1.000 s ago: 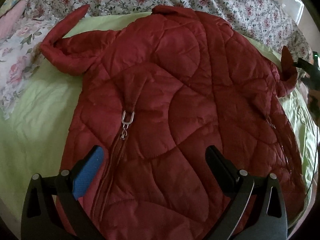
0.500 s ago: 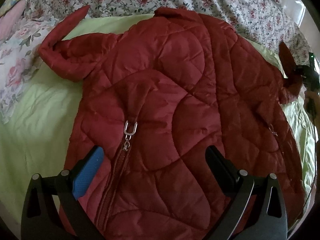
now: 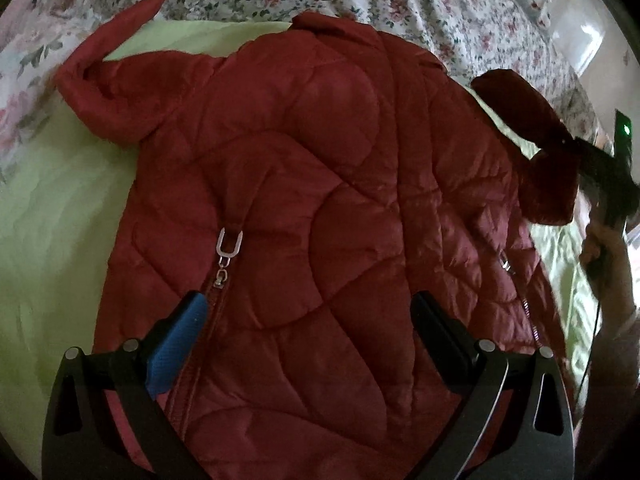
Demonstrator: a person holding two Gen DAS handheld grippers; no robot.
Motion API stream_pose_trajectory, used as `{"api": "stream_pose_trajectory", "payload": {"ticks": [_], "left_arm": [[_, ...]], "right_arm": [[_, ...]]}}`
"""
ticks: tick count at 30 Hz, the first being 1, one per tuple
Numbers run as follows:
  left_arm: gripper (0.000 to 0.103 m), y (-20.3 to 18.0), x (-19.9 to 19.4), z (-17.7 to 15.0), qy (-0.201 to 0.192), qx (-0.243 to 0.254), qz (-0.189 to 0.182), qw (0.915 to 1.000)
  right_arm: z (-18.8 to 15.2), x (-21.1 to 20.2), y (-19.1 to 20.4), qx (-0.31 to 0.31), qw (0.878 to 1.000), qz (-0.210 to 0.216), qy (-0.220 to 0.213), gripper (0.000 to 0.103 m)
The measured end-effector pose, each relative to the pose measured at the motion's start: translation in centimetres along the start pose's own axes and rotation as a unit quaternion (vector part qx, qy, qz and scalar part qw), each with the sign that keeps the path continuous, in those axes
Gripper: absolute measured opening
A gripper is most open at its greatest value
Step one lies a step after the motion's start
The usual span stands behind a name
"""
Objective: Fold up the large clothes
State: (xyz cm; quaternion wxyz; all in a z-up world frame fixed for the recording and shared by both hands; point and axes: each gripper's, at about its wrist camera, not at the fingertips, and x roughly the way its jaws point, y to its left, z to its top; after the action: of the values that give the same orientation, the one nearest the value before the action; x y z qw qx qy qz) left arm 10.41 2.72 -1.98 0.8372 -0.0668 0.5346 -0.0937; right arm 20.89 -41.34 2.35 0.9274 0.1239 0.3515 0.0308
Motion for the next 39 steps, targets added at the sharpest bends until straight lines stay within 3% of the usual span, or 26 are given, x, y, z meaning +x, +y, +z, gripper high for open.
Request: {"api": "stream_pose_trajectory", "payload": {"ticks": [4,11,21,23,27,31,32,33,34,36,39], "left_arm": [[0.102,0.9,0.0,0.3,0.004,-0.028,-0.043,0.9987],[0.102,2.0,-0.4,0.8,-0.001,-0.046,-0.075,0.9962],[0.102,3.8,0.6,4.5,-0.003,-0.080,-0.111,0.9905],[0.102,4.0,1.2,6.2,0.000,-0.096,-0.143,0.9850],[0.102,4.2,3.4,9.4,0.001,-0.115,-0.172,0.9783],[0.100,4.1,7.5,11.9,0.049,-0.133,-0.227,0.9635],[0.097,3.8,8.2,12.2,0.057,-0.131,-0.229,0.9628],[0.083,3.6,8.4,12.4,0.060,-0.128,-0.231,0.9626],[0.058,3.3,8.8,12.7,0.062,-0.122,-0.235,0.9623],[0.031,3.1,9.4,12.9,0.069,-0.116,-0.242,0.9608],[0.019,2.6,9.1,13.1,0.050,-0.093,-0.237,0.9658]], "right_arm": [[-1.4,0.2,5.7,-0.064,0.995,0.071,0.009,0.017],[-5.3,3.4,12.2,-0.152,0.978,0.124,0.063,0.017],[-9.2,4.7,16.7,-0.233,0.956,0.149,0.093,0.019],[-9.5,4.7,17.2,-0.241,0.954,0.151,0.092,0.019],[-9.7,4.9,17.9,-0.253,0.952,0.151,0.088,0.021],[-9.8,4.9,18.3,-0.256,0.951,0.150,0.084,0.021],[-9.8,4.9,18.4,-0.255,0.951,0.151,0.084,0.021],[-9.8,5.0,18.5,-0.255,0.951,0.152,0.085,0.021],[-9.7,5.0,18.5,-0.257,0.950,0.155,0.090,0.021],[-9.7,5.0,18.6,-0.259,0.949,0.154,0.090,0.021],[-9.8,5.3,18.4,-0.259,0.950,0.143,0.100,0.025]]}}
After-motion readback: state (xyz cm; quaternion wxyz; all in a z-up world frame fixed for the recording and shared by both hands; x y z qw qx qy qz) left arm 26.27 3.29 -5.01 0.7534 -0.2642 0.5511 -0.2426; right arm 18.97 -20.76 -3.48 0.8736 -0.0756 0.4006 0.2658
